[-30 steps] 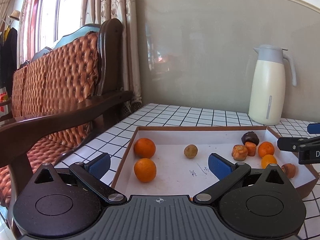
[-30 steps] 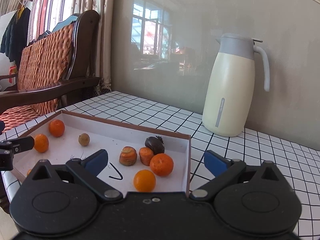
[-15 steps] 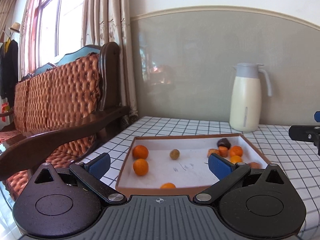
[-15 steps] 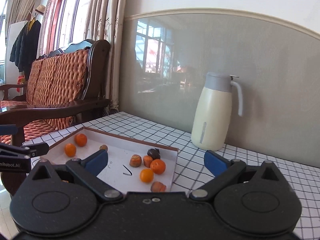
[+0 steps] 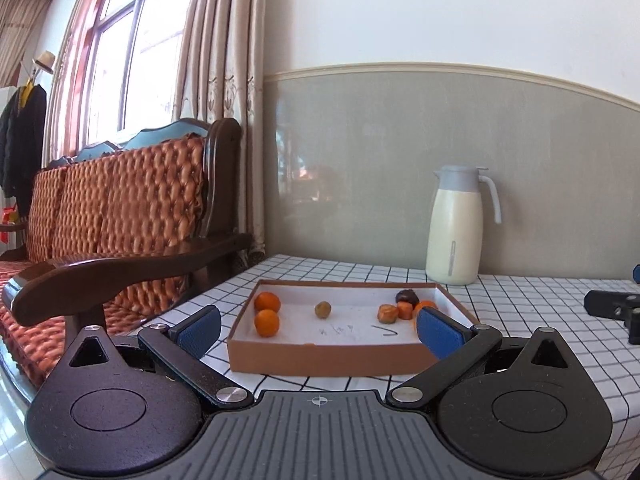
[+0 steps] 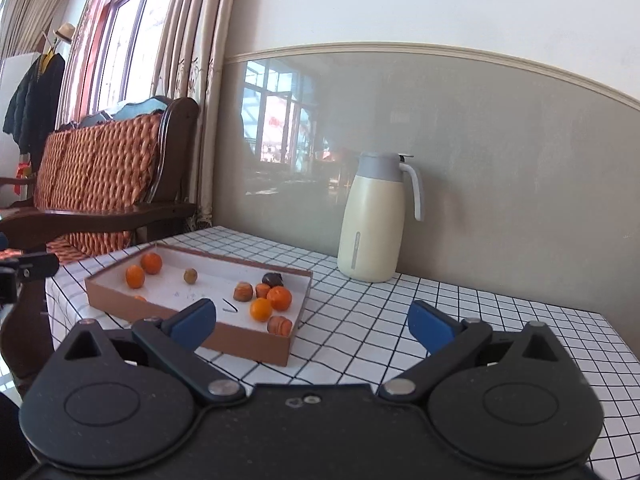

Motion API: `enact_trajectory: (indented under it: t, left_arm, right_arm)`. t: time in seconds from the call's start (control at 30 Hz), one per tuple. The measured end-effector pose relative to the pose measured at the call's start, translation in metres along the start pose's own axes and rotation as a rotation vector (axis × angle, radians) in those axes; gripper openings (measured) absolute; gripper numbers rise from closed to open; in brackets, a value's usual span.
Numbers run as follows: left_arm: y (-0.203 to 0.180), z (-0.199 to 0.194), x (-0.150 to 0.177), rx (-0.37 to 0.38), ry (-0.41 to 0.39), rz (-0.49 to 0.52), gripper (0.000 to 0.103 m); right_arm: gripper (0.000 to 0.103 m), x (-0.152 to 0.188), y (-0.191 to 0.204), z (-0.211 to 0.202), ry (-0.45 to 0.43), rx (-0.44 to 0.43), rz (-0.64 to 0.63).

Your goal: Organize fruits

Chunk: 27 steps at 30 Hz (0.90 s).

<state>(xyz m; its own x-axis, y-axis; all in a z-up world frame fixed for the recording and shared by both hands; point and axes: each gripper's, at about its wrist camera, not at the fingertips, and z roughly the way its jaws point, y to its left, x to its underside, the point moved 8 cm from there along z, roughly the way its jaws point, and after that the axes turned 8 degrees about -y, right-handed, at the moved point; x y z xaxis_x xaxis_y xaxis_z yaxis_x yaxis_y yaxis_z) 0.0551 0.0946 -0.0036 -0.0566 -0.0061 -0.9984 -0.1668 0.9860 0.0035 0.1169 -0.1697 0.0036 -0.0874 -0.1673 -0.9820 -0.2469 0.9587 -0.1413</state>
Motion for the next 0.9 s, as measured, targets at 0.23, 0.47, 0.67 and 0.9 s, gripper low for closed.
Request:
enact_trajectory:
  t: [0.23,0.47,0.67,0.9]
  left_arm:
    - [-0.007,0.007,0.006,0.018,0.021,-0.023,0.103]
    - [-0.019,-0.002,0.004,0.027,-0.033,0.006,0.103]
    - [-0.019,-0.002,0.002,0.026,-0.035,0.002,0.103]
    - [-0.017,-0.001,0.002,0.024,-0.036,-0.003,0.103]
  right_arm:
    - [0.097,0.000,0.001,-0.005,-0.026,0.024,-0.031]
    - [0.097,-0.004,-0.002,-0.017,-0.077,0.048,-0.068]
    - [0.097,-0.004,-0.009,-0.018,-0.079,0.058,-0.032]
    - [0.097,-0.005,-0.005,-0.022,-0.100,0.057,-0.057]
